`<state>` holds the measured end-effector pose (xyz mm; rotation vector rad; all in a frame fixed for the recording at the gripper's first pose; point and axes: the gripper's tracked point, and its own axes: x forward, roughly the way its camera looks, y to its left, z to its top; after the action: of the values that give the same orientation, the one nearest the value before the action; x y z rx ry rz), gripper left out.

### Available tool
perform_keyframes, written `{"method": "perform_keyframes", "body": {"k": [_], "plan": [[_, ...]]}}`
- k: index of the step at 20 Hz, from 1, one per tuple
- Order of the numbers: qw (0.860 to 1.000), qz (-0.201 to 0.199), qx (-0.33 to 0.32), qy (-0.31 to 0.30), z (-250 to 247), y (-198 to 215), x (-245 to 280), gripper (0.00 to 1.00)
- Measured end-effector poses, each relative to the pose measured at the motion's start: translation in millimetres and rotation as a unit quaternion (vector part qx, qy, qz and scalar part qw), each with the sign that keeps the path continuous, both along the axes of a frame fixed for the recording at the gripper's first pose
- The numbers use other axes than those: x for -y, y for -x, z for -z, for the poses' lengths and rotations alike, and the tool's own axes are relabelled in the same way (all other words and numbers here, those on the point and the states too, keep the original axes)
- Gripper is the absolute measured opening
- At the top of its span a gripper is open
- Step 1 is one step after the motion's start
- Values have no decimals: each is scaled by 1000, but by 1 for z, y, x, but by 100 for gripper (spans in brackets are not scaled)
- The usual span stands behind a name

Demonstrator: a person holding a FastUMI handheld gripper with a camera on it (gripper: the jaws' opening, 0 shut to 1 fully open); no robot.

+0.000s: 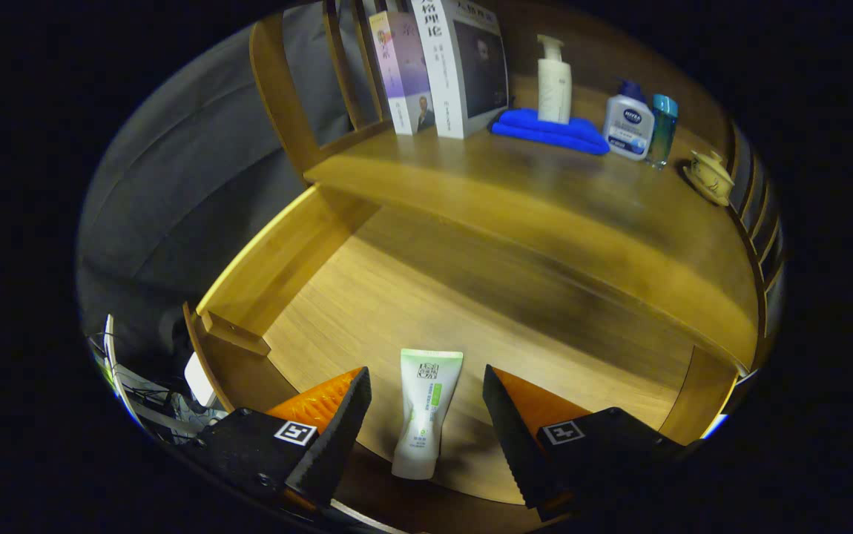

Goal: Pull open the drawer, take out the items inside it, and place them on the countertop above the cabinet.

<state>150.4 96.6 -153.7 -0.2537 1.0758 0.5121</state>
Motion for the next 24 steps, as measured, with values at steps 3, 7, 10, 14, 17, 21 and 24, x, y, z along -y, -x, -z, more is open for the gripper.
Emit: {"method": "perform_keyframes", "body": {"k": [3,7,10,14,17,21,24], "plan": [[999,-8,-40,15,17,10,3,95],[996,-13,-91,17,26,17,1,94],[992,-20,-118,28,32,19,3,94],[988,-57,-128,70,40,23,13,93],[984,-69,-147,78,46,33,11,76],[982,-82,-148,81,46,27,18,45],[982,-109,-113,104,34,25,19,23]]}}
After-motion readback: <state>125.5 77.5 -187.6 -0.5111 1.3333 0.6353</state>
